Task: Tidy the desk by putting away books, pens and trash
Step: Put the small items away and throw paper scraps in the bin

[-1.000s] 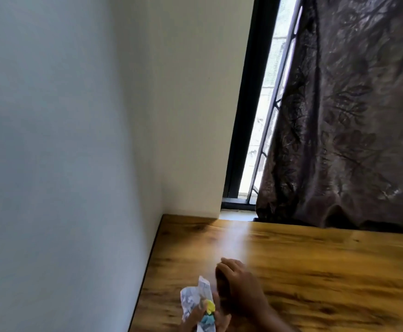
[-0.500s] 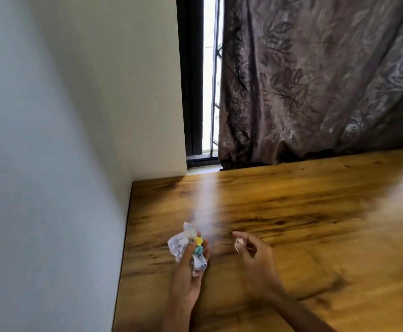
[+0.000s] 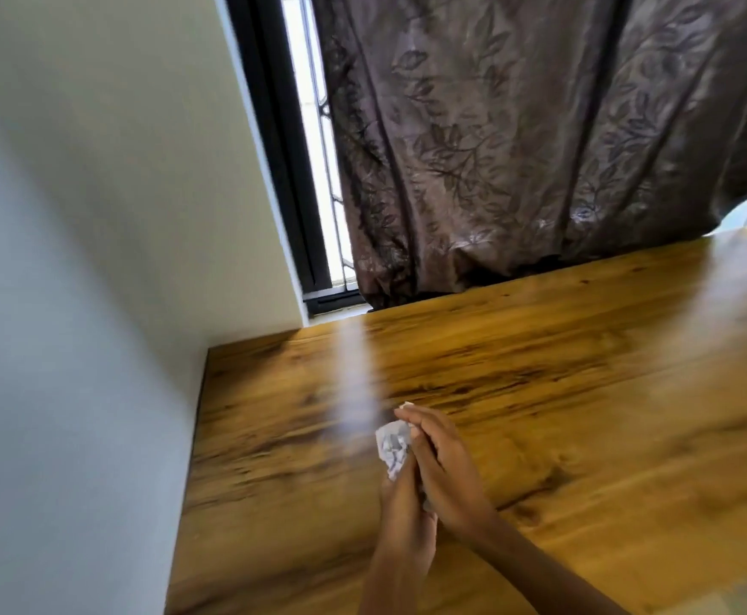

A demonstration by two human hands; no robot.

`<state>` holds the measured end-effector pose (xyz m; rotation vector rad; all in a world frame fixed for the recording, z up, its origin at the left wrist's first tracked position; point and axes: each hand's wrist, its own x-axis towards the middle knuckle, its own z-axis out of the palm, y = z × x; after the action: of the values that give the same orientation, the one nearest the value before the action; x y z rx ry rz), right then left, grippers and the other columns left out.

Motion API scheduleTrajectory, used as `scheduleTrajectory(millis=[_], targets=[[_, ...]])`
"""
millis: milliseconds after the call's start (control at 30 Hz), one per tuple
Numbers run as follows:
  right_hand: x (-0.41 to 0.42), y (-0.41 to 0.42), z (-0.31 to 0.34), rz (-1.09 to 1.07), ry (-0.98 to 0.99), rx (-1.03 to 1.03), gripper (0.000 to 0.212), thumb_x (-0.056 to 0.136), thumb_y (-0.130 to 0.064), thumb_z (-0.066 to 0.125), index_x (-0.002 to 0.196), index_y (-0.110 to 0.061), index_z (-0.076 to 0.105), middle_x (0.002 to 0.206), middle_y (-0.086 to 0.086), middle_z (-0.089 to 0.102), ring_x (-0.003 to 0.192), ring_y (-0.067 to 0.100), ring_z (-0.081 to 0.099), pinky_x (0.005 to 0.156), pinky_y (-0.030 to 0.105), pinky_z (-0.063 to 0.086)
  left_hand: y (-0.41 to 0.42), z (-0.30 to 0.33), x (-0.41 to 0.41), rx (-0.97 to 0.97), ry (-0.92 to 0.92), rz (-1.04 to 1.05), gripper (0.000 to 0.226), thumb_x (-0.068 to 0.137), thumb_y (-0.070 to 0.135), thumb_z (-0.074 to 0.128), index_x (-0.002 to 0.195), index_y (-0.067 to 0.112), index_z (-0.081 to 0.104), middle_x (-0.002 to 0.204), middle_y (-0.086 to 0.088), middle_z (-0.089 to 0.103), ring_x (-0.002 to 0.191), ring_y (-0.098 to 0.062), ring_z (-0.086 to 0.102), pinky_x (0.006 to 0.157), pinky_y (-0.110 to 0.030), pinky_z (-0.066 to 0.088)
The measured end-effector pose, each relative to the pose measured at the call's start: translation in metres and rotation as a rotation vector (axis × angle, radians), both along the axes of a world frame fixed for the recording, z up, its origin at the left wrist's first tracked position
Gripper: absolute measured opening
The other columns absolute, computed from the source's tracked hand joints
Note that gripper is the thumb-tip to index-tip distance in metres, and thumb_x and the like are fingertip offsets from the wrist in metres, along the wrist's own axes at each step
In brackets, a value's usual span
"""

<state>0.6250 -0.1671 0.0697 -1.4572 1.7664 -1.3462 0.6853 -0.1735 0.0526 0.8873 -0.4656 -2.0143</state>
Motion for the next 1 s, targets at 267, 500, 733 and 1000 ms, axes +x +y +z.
scheduleTrajectory(millis=[267, 500, 733, 1000], targets=[[-0.124, 0.067, 0.017, -0.114, -0.062, -0.076, 0.030, 0.099, -0.022, 0.040, 0.124, -0.019, 0.057, 0.126, -0.006, 0.053, 0.120, 0.005, 0.048, 0.102, 0.025, 0.042, 0.061, 0.033, -0.118, 0.017, 0.060, -0.134, 0.033, 0.095, 0.036, 0.045, 0.105, 0.016, 0.070, 0.097, -0.005, 0.074, 0.090, -0.017, 0.070, 0.074, -0.032, 0.052], [-0.247, 0.152, 0.019, -0.334, -0.099, -0.112, 0.027, 0.097, -0.021, 0.046, 0.121, -0.021, 0.058, 0.119, -0.006, 0.055, 0.112, 0.001, 0.052, 0.096, 0.017, 0.041, 0.136, 0.050, -0.241, 0.031, 0.111, -0.289, 0.053, 0.093, 0.054, 0.035, 0.116, 0.017, 0.066, 0.115, -0.007, 0.070, 0.107, -0.020, 0.065, 0.090, -0.033, 0.048], [-0.350, 0.253, 0.021, -0.627, -0.219, -0.196, 0.022, 0.095, -0.012, 0.050, 0.111, -0.023, 0.059, 0.117, -0.004, 0.057, 0.106, -0.008, 0.053, 0.088, 0.002, 0.038, 0.214, 0.049, -0.362, 0.124, 0.027, -0.590, 0.057, 0.094, 0.058, 0.029, 0.106, 0.018, 0.068, 0.102, -0.004, 0.073, 0.100, -0.018, 0.064, 0.084, -0.028, 0.047], [-0.436, 0.351, 0.004, -0.972, -0.284, -0.235, 0.024, 0.089, -0.015, 0.061, 0.113, -0.021, 0.060, 0.117, 0.002, 0.057, 0.112, 0.012, 0.056, 0.096, 0.027, 0.046, 0.300, 0.023, -0.478, 0.260, 0.140, -0.899, 0.038, 0.090, 0.038, 0.048, 0.106, 0.007, 0.064, 0.093, -0.007, 0.067, 0.088, -0.017, 0.066, 0.080, -0.023, 0.051]])
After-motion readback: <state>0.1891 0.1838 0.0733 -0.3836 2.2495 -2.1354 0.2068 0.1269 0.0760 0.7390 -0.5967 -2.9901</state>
